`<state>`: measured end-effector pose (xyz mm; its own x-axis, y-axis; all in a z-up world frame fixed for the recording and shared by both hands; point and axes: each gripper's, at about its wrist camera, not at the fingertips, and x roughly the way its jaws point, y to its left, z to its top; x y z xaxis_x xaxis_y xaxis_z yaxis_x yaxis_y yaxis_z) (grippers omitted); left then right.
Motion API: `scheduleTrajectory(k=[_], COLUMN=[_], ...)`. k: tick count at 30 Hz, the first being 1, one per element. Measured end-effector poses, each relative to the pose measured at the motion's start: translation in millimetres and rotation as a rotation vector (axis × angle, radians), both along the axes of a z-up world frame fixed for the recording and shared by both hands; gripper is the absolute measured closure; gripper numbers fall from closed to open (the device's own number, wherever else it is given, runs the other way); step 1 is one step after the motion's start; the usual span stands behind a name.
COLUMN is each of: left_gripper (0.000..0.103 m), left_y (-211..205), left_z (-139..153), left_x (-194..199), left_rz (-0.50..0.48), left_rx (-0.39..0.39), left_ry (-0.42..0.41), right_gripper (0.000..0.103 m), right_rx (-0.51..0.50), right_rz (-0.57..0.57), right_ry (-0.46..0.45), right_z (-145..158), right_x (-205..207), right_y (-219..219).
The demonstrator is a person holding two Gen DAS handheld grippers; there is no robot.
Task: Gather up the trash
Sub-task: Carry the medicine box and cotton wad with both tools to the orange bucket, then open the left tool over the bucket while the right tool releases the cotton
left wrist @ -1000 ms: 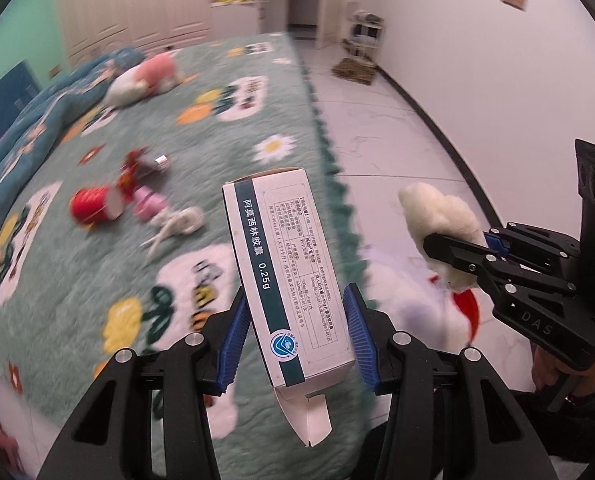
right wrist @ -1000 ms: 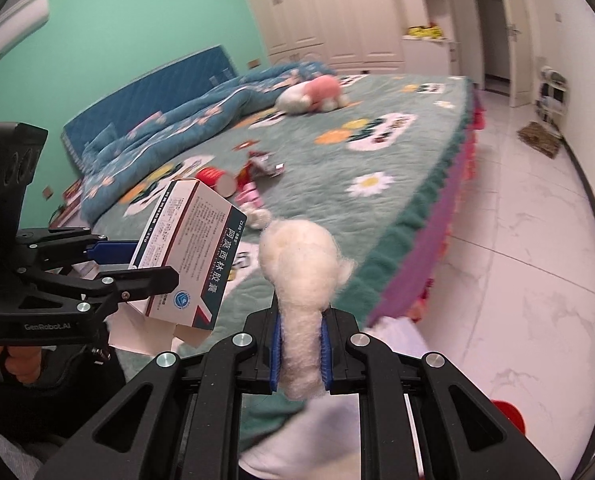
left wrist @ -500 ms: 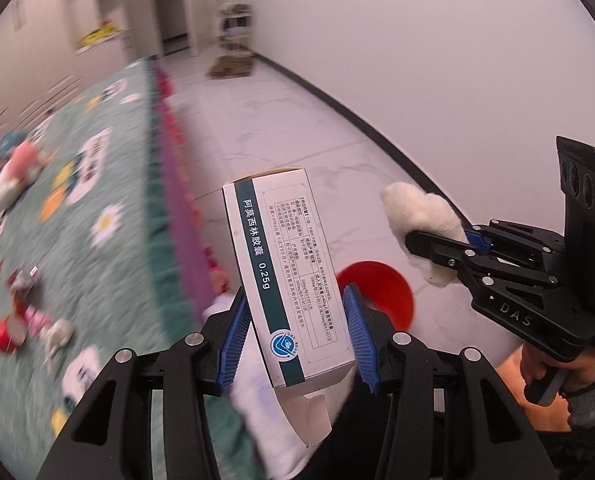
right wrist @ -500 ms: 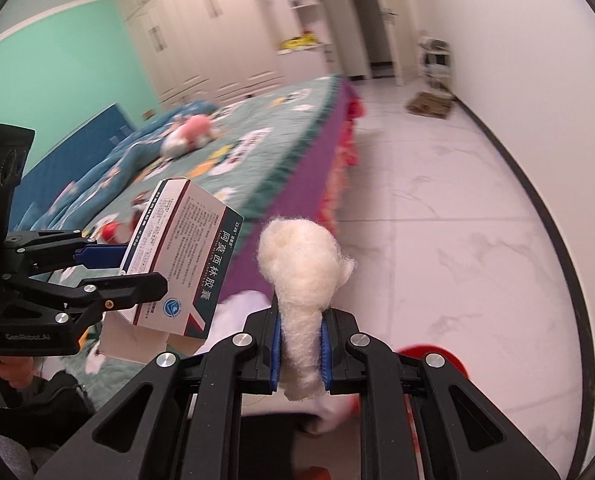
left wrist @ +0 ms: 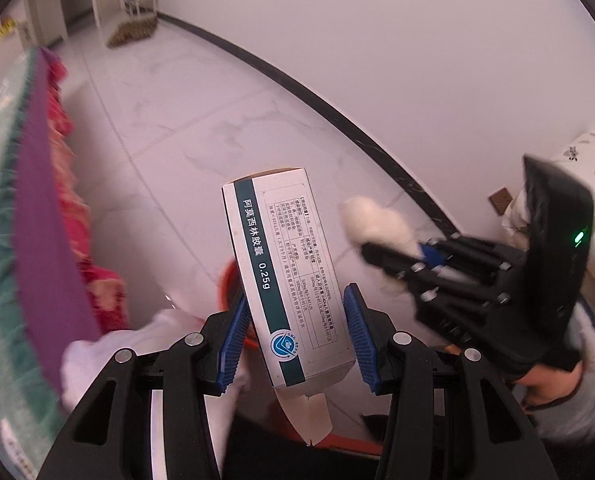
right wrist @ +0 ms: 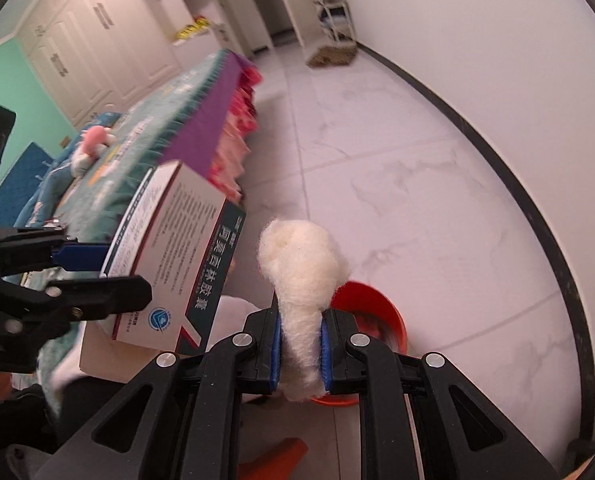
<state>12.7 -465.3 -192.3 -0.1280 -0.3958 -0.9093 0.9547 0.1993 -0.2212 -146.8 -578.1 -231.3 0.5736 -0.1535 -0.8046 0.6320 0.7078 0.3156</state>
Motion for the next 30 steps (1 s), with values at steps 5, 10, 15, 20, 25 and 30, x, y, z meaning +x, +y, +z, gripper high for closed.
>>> scheduleTrajectory(k=[5, 10, 15, 20, 25, 30], left_gripper=[0.053, 0.053, 0.052, 0.037, 0.037, 0.037], left_y=[-21, -34, -43, -46, -47, -44], left_z=[-35, -63, -71, -72, -71, -72], left_x=[2, 5, 5, 7, 5, 7], left_rz=[0.001, -0.008, -0.020, -0.016, -0.022, -0.016], left_rx=[0.064, 0.110, 0.130, 0.127, 0.125, 0.127], left_ry=[0.028, 0.044, 0.046, 0.043, 0.028, 0.024], right_gripper=[0.087, 0.084, 0.069, 0.060, 0.048, 0.041], right_rx=[0.062, 0.091, 0.116, 0.125, 0.130, 0.118], right_rz=[-0.021, -0.019, -0.028, -0.048, -0.060, -0.059], right_ry=[0.029, 0.085, 0.120, 0.129, 0.119, 0.115], right_z=[-34, -66, -89, -98, -98, -93], right_x=[1, 10, 15, 15, 13, 19], right_y=[-15, -26, -33, -38, -40, -39])
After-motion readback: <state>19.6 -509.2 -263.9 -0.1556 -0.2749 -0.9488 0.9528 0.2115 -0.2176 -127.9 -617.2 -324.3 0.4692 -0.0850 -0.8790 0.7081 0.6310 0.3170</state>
